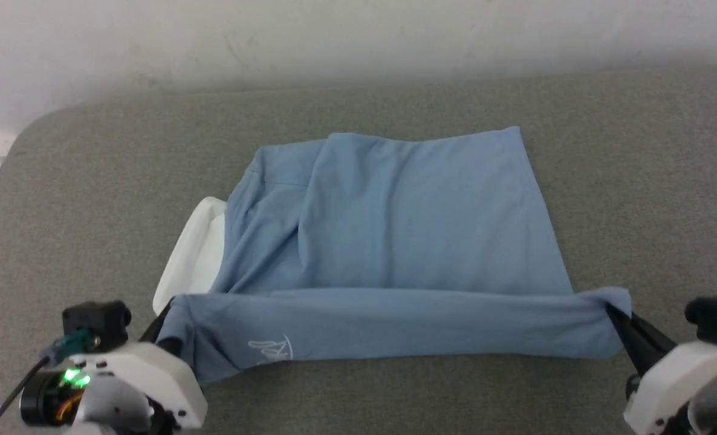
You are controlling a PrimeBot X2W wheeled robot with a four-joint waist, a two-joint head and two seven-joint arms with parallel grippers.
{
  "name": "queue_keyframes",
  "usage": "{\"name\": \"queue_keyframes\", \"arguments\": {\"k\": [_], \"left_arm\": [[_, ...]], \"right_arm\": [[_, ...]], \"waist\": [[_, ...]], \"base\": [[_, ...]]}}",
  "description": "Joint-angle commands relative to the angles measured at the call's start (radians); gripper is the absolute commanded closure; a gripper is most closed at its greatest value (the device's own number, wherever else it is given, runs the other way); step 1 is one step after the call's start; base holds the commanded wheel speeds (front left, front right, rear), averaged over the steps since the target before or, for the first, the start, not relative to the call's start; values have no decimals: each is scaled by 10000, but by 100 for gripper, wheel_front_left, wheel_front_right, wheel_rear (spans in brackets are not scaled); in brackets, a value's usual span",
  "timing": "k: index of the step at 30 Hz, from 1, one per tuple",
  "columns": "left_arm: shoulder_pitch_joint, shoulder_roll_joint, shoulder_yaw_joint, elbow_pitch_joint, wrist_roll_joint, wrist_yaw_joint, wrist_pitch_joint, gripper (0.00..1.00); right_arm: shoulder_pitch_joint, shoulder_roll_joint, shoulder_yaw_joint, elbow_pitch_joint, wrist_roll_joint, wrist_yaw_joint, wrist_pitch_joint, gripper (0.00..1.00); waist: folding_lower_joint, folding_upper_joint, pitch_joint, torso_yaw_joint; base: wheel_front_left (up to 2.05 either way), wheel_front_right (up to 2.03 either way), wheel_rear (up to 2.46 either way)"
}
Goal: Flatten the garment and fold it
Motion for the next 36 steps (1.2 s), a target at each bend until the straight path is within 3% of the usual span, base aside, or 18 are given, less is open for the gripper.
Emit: {"name": "queue_keyframes", "arguments": {"k": [1, 11, 12, 13, 14, 15, 20, 24, 30, 36], "left_arm": [[-518, -49, -38, 374, 27, -195, 21, 100], [-2959, -863, -885, 3315, -59, -1637, 89, 100], [-3051, -959, -930, 3532, -93, -1714, 63, 75], [-3124, -1058, -955, 3727, -138, -1769, 25, 29], [-3182, -1132, -971, 3895, -151, -1811, -46, 0], [-3228, -1200, -959, 4040, -160, -1828, -154, 0], [-3045, -1507, -705, 4381, -427, -1880, -820, 0], [-2531, -1527, -381, 4119, -769, -1802, -1107, 0], [-1923, -979, 211, 3303, -1309, -1651, -779, 0], [-1677, 7, 462, 2493, -1604, -1487, 445, 0]], "right_arm": [[-450, -124, 134, 319, -30, -52, 22, 100], [-3056, -672, 1661, 3164, 91, -52, -433, 100], [-3215, -685, 1762, 3442, 43, -52, -531, 100], [-3360, -674, 1881, 3720, 30, -52, -626, 77], [-3490, -622, 1980, 3967, 89, -52, -758, 56], [-3610, -596, 2068, 4200, 118, -52, -898, 0], [-3749, -643, 2536, 4939, 297, -52, -1737, 0], [-3360, -530, 2315, 4700, 347, -52, -2978, 0], [-2375, 90, 1394, 3624, -276, -52, -4392, 0], [-1558, 728, 918, 2421, -850, -52, -4492, 0]], "waist": [[-2, 0, 433, -71], [-2, 0, 1207, -120], [-2, 0, 1225, -124], [-2, 0, 1233, -129], [-2, 0, 1233, -132], [-2, 0, 1223, -132], [-2, 0, 883, -66], [-2, 0, 434, 41], [-2, 0, -116, 102], [-2, 0, -417, -54]], "base": [[0, 0, 0], [0, 0, 0], [0, 0, 0], [0, 0, 0], [0, 0, 0], [0, 0, 0], [0, 0, 0], [0, 0, 0], [0, 0, 0], [0, 0, 0]]}}
